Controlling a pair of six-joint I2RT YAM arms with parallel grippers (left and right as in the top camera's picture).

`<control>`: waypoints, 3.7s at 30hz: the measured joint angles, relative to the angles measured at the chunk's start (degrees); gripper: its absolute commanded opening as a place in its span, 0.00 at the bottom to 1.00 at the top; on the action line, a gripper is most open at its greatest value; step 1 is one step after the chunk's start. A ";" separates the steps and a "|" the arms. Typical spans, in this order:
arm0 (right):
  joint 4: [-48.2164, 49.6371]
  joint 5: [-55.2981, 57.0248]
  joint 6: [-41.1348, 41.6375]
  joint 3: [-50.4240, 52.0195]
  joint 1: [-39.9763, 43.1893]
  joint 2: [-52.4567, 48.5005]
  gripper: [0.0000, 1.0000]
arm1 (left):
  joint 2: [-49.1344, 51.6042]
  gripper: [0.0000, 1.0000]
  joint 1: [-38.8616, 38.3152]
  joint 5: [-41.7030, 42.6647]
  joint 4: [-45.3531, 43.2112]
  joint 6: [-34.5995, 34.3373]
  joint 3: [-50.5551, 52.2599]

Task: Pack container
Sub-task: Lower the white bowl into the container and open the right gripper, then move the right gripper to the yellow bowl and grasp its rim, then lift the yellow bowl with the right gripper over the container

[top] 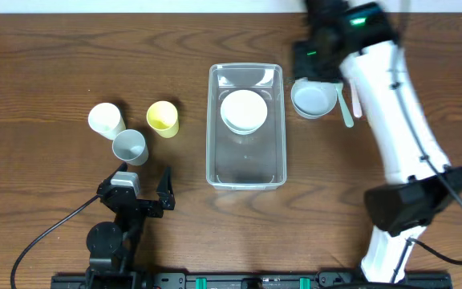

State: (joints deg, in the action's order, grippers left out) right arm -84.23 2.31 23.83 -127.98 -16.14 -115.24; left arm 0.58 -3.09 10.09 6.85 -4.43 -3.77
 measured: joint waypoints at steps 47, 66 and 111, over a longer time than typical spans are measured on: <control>29.90 0.57 4.02 45.20 32.83 -0.17 0.29 | 0.00 0.98 0.00 0.00 0.00 0.00 0.00; 31.91 -0.81 4.02 47.45 32.85 1.20 0.01 | 0.00 0.98 0.00 0.00 -0.02 0.00 0.00; 45.48 -10.19 3.48 38.80 -9.22 3.91 0.01 | 0.00 0.98 0.00 0.00 0.00 0.00 0.00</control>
State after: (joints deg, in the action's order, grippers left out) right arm -38.74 -7.88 27.31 -89.19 -25.36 -111.33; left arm 0.58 -3.09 10.09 6.85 -4.43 -3.77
